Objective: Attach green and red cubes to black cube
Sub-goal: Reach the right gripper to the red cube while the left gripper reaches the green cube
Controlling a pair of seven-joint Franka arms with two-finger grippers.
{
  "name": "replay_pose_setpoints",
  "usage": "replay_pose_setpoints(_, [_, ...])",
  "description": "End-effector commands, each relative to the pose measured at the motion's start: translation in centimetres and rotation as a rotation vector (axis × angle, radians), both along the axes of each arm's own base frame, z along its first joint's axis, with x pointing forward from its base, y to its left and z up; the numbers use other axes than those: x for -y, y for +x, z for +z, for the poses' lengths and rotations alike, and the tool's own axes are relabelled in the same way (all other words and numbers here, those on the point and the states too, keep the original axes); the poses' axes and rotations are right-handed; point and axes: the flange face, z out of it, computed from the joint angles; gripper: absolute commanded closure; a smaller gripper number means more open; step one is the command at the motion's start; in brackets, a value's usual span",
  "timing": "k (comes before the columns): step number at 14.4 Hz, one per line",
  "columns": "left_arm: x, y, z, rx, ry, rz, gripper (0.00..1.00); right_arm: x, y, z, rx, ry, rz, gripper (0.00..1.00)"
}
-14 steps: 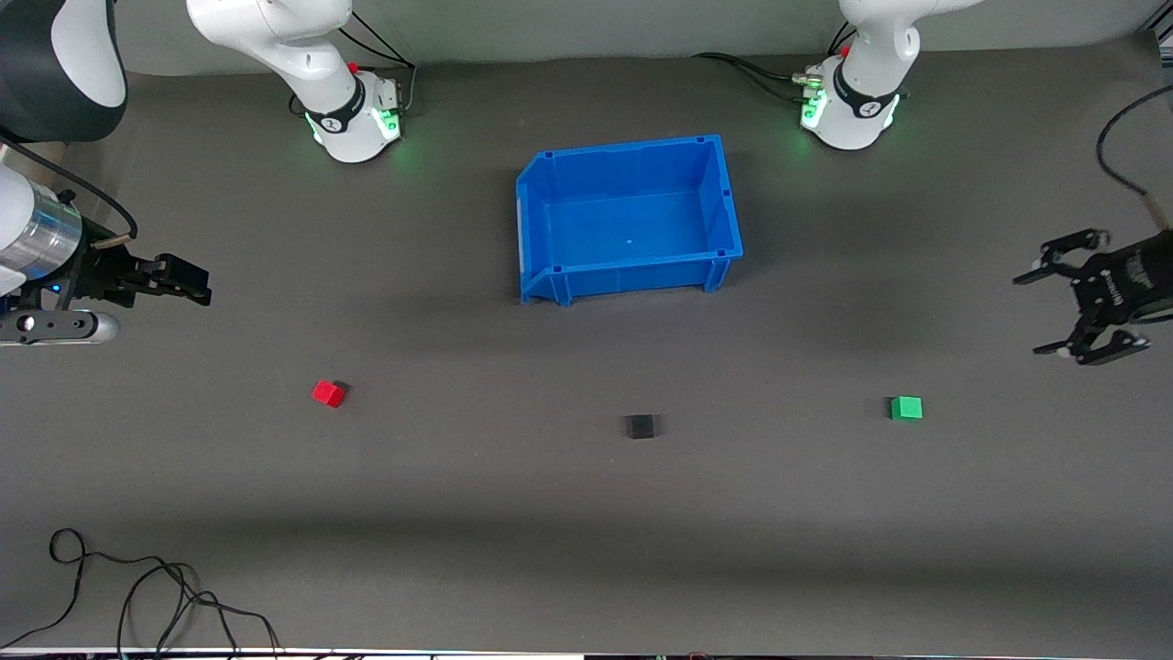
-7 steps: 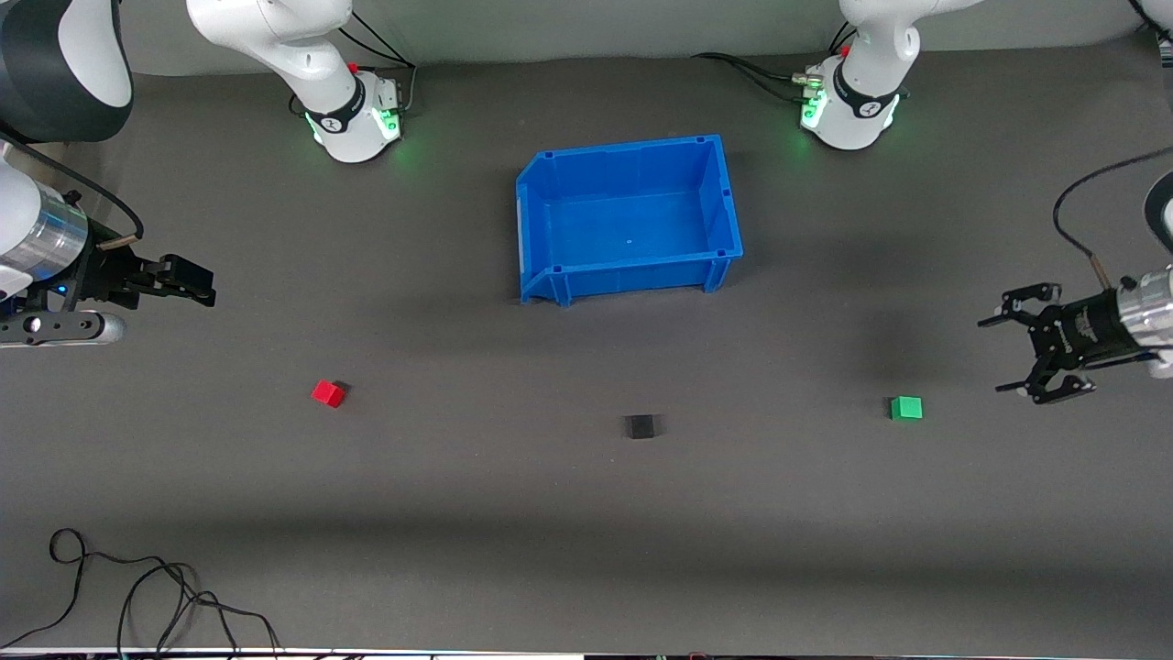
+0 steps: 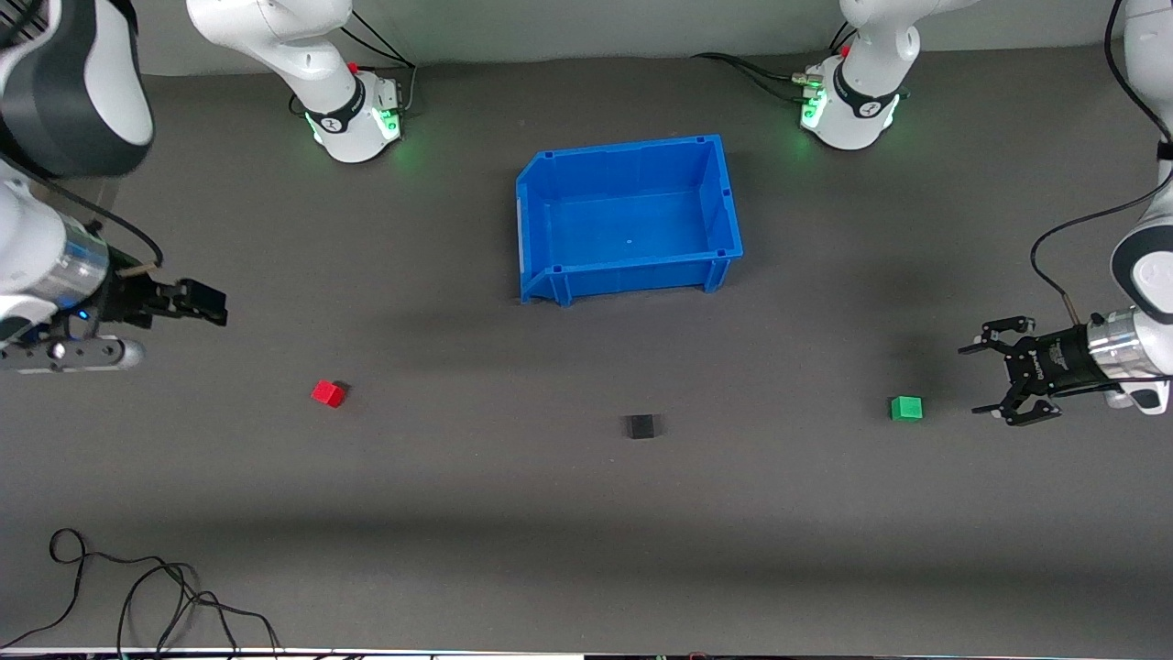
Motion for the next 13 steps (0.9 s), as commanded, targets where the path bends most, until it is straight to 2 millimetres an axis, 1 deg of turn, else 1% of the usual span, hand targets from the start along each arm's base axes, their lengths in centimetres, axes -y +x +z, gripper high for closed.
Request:
replay_pose_setpoints(1, [0.5,0.5,-1.9,0.025,-0.002,-0.015,0.0,-0.4,0.8,-3.6,0.01,0.015,-0.02,0.0])
replay_pose_setpoints(4, [0.7,0.4,-4.6,0.043,-0.021,-0.078,0.0,-0.3,0.2,-9.9,0.04,0.014,-0.067,0.0])
replay_pose_setpoints(6, [0.3,0.1,-6.4,0.062,-0.025,-0.129,0.0,0.2,-0.8,-14.5,0.079,0.02,-0.074,0.0])
replay_pose_setpoints(7, [0.2,0.0,-7.3,0.065,-0.027,-0.147,0.0,0.3,-1.2,-16.4,0.101,0.022,-0.079,0.0])
replay_pose_setpoints(8, [0.2,0.0,-8.0,0.066,-0.033,-0.137,0.0,0.4,-1.8,-18.2,0.114,0.023,-0.101,0.0])
replay_pose_setpoints(9, [0.4,0.2,-8.3,0.074,-0.04,-0.12,0.0,0.4,-2.3,-19.6,0.127,0.024,-0.127,0.0])
replay_pose_setpoints(12, [1.0,0.4,-9.3,0.081,-0.04,-0.104,0.0,2.4,-4.1,-25.0,0.171,0.041,-0.195,0.0])
replay_pose_setpoints(13, [1.0,0.4,-10.0,0.079,-0.042,-0.091,0.0,2.7,-4.1,-26.2,0.177,0.047,-0.215,0.0])
